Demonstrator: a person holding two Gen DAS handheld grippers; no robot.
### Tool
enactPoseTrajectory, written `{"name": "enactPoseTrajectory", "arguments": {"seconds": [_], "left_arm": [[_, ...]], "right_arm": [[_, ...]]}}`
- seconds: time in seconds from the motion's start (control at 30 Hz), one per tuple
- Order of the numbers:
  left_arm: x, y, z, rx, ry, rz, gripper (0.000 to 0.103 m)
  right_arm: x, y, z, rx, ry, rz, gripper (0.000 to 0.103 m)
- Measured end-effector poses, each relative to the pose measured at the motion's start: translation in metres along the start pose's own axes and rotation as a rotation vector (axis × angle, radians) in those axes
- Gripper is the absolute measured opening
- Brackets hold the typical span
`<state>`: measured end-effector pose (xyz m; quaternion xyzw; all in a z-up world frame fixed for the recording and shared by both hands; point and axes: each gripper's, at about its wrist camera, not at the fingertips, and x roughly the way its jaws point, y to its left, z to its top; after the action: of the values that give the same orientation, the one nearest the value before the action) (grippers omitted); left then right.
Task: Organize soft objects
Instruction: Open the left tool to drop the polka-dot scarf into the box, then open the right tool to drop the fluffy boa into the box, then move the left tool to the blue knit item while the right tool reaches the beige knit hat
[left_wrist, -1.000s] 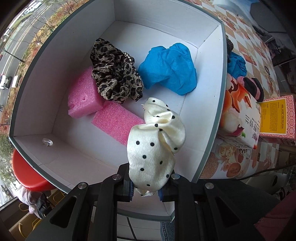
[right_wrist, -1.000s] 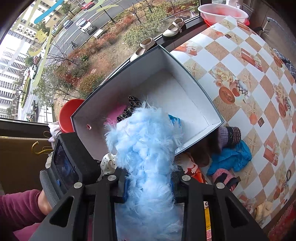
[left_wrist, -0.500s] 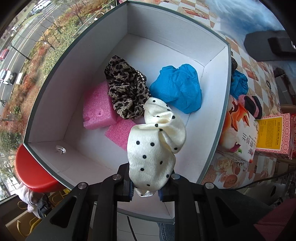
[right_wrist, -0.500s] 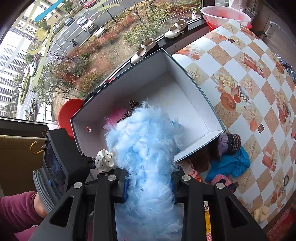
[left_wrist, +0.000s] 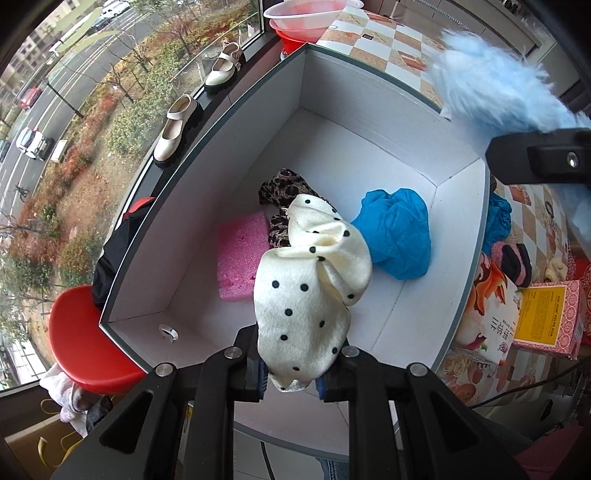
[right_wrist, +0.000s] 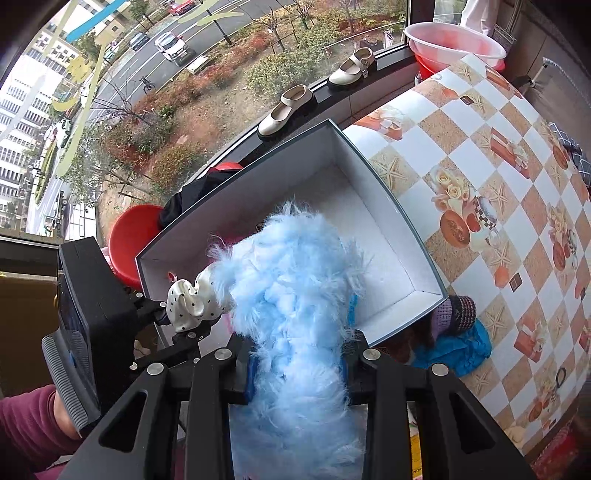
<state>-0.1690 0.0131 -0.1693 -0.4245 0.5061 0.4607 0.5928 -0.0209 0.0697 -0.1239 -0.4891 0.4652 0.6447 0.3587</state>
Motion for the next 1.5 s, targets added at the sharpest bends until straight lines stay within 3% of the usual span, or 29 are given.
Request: {"name": "enactPoseTrajectory", "arguments": {"seconds": [0.37,0.43,0.53,0.6,0.63,0.67,0.73,0.8,0.83,0.87,0.9,1.2,1.5], "left_arm": [[0.0,-0.005,0.005,0.004,-0.018,0.008,0.025],[-0.001,-0.007,0.004,0.006,-0.022,0.012,0.031],[-0.003,-0.008,0.006,0.006,-0.032,0.034,0.059],[-0.005,-0.01,0.008,0.01,-0.044,0.053,0.078],[-0.007,-0.01,0.008,0.008,-0.057,0.047,0.079],[-0.009,-0.008,0.008,-0.003,-0.069,0.034,0.08],[-0.011,-0.005,0.008,-0.017,-0.084,0.021,0.085],[-0.011,-0.003,0.009,-0.033,-0.088,0.013,0.099],[-0.012,-0.002,0.01,-0.044,-0.092,0.003,0.102],[-0.013,-0.001,0.01,-0.055,-0.098,-0.013,0.103],[-0.014,0.001,0.013,-0.068,-0.102,-0.035,0.103],[-0.035,-0.011,0.034,-0.076,-0.103,-0.171,0.103],[-0.052,-0.057,0.052,0.045,-0.11,-0.207,0.103]], "right_arm": [[0.007,0.003,0.017,-0.015,0.005,-0.009,0.033],[0.007,0.004,0.021,-0.016,0.004,-0.011,0.033],[0.008,0.005,0.028,-0.015,0.001,0.001,0.033],[0.008,0.005,0.031,-0.008,-0.003,0.012,0.045],[0.007,0.004,0.031,-0.002,-0.009,0.011,0.062],[0.006,0.003,0.032,0.004,-0.016,0.005,0.071],[0.004,0.0,0.032,0.016,-0.022,0.009,0.077],[0.002,-0.004,0.032,0.037,-0.026,0.007,0.083],[0.001,-0.007,0.032,0.05,-0.029,0.002,0.09],[0.0,-0.01,0.031,0.065,-0.032,-0.002,0.099],[-0.003,-0.013,0.03,0.083,-0.041,-0.005,0.102],[-0.031,-0.064,0.013,0.315,-0.076,0.111,0.102],[-0.063,-0.146,-0.032,0.528,-0.109,0.056,0.102]]}}
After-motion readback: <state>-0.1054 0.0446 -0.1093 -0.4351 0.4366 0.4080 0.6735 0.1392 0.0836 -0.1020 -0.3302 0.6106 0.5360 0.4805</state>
